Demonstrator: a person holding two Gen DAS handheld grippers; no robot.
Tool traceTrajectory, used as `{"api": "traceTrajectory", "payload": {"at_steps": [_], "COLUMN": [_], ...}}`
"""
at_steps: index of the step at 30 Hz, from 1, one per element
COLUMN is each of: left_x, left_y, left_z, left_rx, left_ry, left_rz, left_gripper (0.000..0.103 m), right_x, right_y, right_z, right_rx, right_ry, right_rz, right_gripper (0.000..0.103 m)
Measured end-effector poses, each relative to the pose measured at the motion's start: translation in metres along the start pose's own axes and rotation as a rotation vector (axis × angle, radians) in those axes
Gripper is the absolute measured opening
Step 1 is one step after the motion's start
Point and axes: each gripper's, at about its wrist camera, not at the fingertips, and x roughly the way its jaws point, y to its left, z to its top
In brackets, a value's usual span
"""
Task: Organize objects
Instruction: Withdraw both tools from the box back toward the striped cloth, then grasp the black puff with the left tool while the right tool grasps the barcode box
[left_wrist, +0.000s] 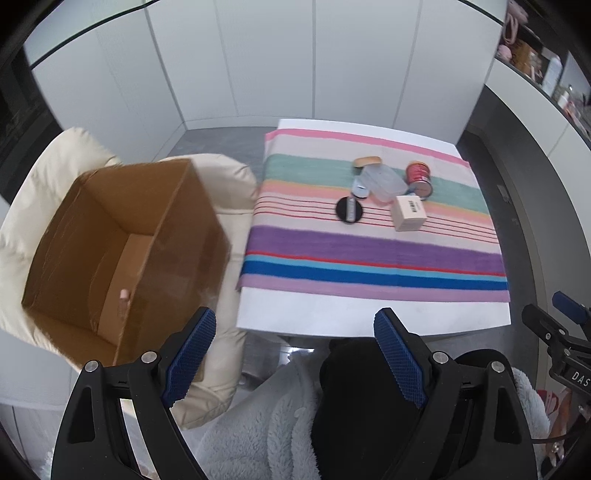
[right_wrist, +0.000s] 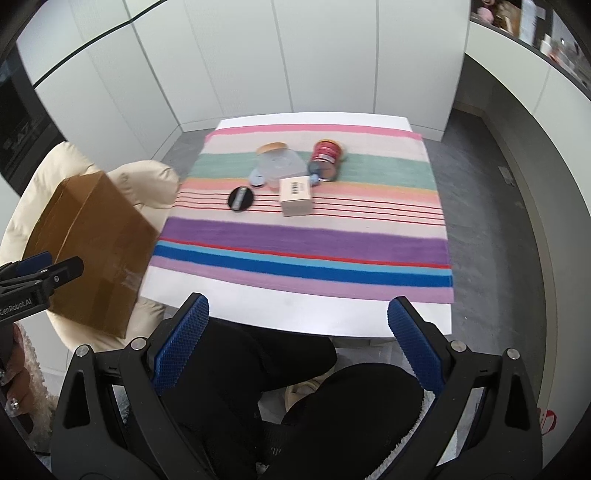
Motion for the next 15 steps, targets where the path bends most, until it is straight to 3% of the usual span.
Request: {"api": "traceTrajectory", "payload": {"at_steps": [6,15], "left_x": [0.011,0.067], "left_y": [-0.019,-0.029], "left_z": [0.019,0.071], "left_rx": [0.048,0.016], "left_ry": [-0.024,0.062], "left_rz": [0.019,-0.011], "left_gripper": [0.089,0.089], "right_x": [0.02,0.074], "right_y": [-0.019,-0.027], "right_z": [0.007,0.046], "right_rx": [0.033,0.046], "right_ry": [-0.001,-0.014], "right_rz": [-0.034,-0.05], "right_gripper": [0.099,0.099]}}
